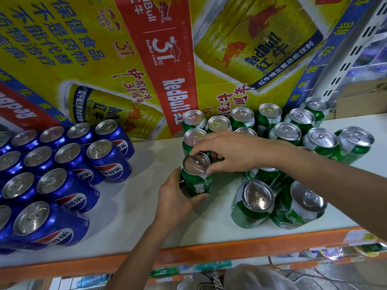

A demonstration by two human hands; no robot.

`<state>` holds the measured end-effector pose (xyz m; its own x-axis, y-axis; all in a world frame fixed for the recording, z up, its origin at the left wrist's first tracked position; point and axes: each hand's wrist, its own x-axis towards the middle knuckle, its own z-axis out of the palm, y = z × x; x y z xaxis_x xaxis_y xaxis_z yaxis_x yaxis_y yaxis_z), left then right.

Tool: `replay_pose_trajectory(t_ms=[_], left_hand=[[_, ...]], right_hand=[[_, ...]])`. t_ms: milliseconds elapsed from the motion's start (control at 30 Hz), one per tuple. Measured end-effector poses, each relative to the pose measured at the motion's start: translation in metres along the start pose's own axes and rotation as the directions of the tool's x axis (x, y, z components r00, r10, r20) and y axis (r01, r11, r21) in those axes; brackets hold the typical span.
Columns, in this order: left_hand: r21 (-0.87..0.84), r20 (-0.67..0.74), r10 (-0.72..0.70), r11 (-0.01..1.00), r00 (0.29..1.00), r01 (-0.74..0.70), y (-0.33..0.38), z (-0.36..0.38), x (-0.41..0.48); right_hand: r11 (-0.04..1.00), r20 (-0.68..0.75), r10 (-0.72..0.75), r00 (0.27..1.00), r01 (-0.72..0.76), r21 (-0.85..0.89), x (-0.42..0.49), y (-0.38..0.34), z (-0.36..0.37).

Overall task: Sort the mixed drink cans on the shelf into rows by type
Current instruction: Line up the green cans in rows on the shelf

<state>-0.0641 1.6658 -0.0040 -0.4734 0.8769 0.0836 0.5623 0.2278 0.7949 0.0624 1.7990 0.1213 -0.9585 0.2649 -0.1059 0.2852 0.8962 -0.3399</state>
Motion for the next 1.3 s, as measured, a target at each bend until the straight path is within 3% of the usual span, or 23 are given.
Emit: replay_pose_trajectory(t_ms=[533, 633, 767, 833, 933, 1000, 1133, 1300], left_hand=[[-0.047, 0.016, 0.048, 0.998, 0.999, -0.048, -0.006, 0.003, -0.003], [-0.044, -0.049, 0.105, 0.993, 0.993, -0.107, -0.005, 0.005, -0.008], [0.12, -0.325, 0.316, 0.949, 0.891, -0.292, -0.002, 0.004, -0.018], [0.153, -0.36, 0.452, 0.891, 0.816, -0.427, 0.003, 0.004, -0.022], [0.144, -0.258, 0.624, 0.779, 0.737, -0.61, 0.011, 0.01, -0.028], [0.12, -0.155, 0.664, 0.748, 0.732, -0.653, 0.019, 0.016, -0.033], [-0.037, 0.192, 0.501, 0.863, 0.844, -0.504, 0.03, 0.028, -0.04], [-0.06, 0.414, 0.351, 0.931, 0.84, -0.36, 0.029, 0.038, -0.04]], right_hand=[[1.0, -0.01, 0.027, 1.0, -0.027, 0.002, -0.004, -0.001, 0.005], [1.0, -0.016, 0.026, 1.0, -0.027, -0.012, -0.007, -0.003, 0.005], [0.996, -0.036, 0.046, 0.998, -0.048, -0.069, -0.022, -0.012, -0.001], [0.994, -0.054, 0.038, 0.998, -0.043, -0.101, -0.031, -0.016, -0.005], [0.99, -0.032, 0.014, 0.999, -0.018, -0.138, -0.045, -0.019, -0.006], [0.988, 0.038, 0.022, 0.999, -0.016, -0.156, -0.054, -0.019, -0.004], [0.974, 0.236, 0.058, 0.97, -0.003, -0.227, -0.075, -0.019, -0.003], [0.965, 0.256, 0.075, 0.964, -0.006, -0.261, -0.089, -0.017, 0.006]])
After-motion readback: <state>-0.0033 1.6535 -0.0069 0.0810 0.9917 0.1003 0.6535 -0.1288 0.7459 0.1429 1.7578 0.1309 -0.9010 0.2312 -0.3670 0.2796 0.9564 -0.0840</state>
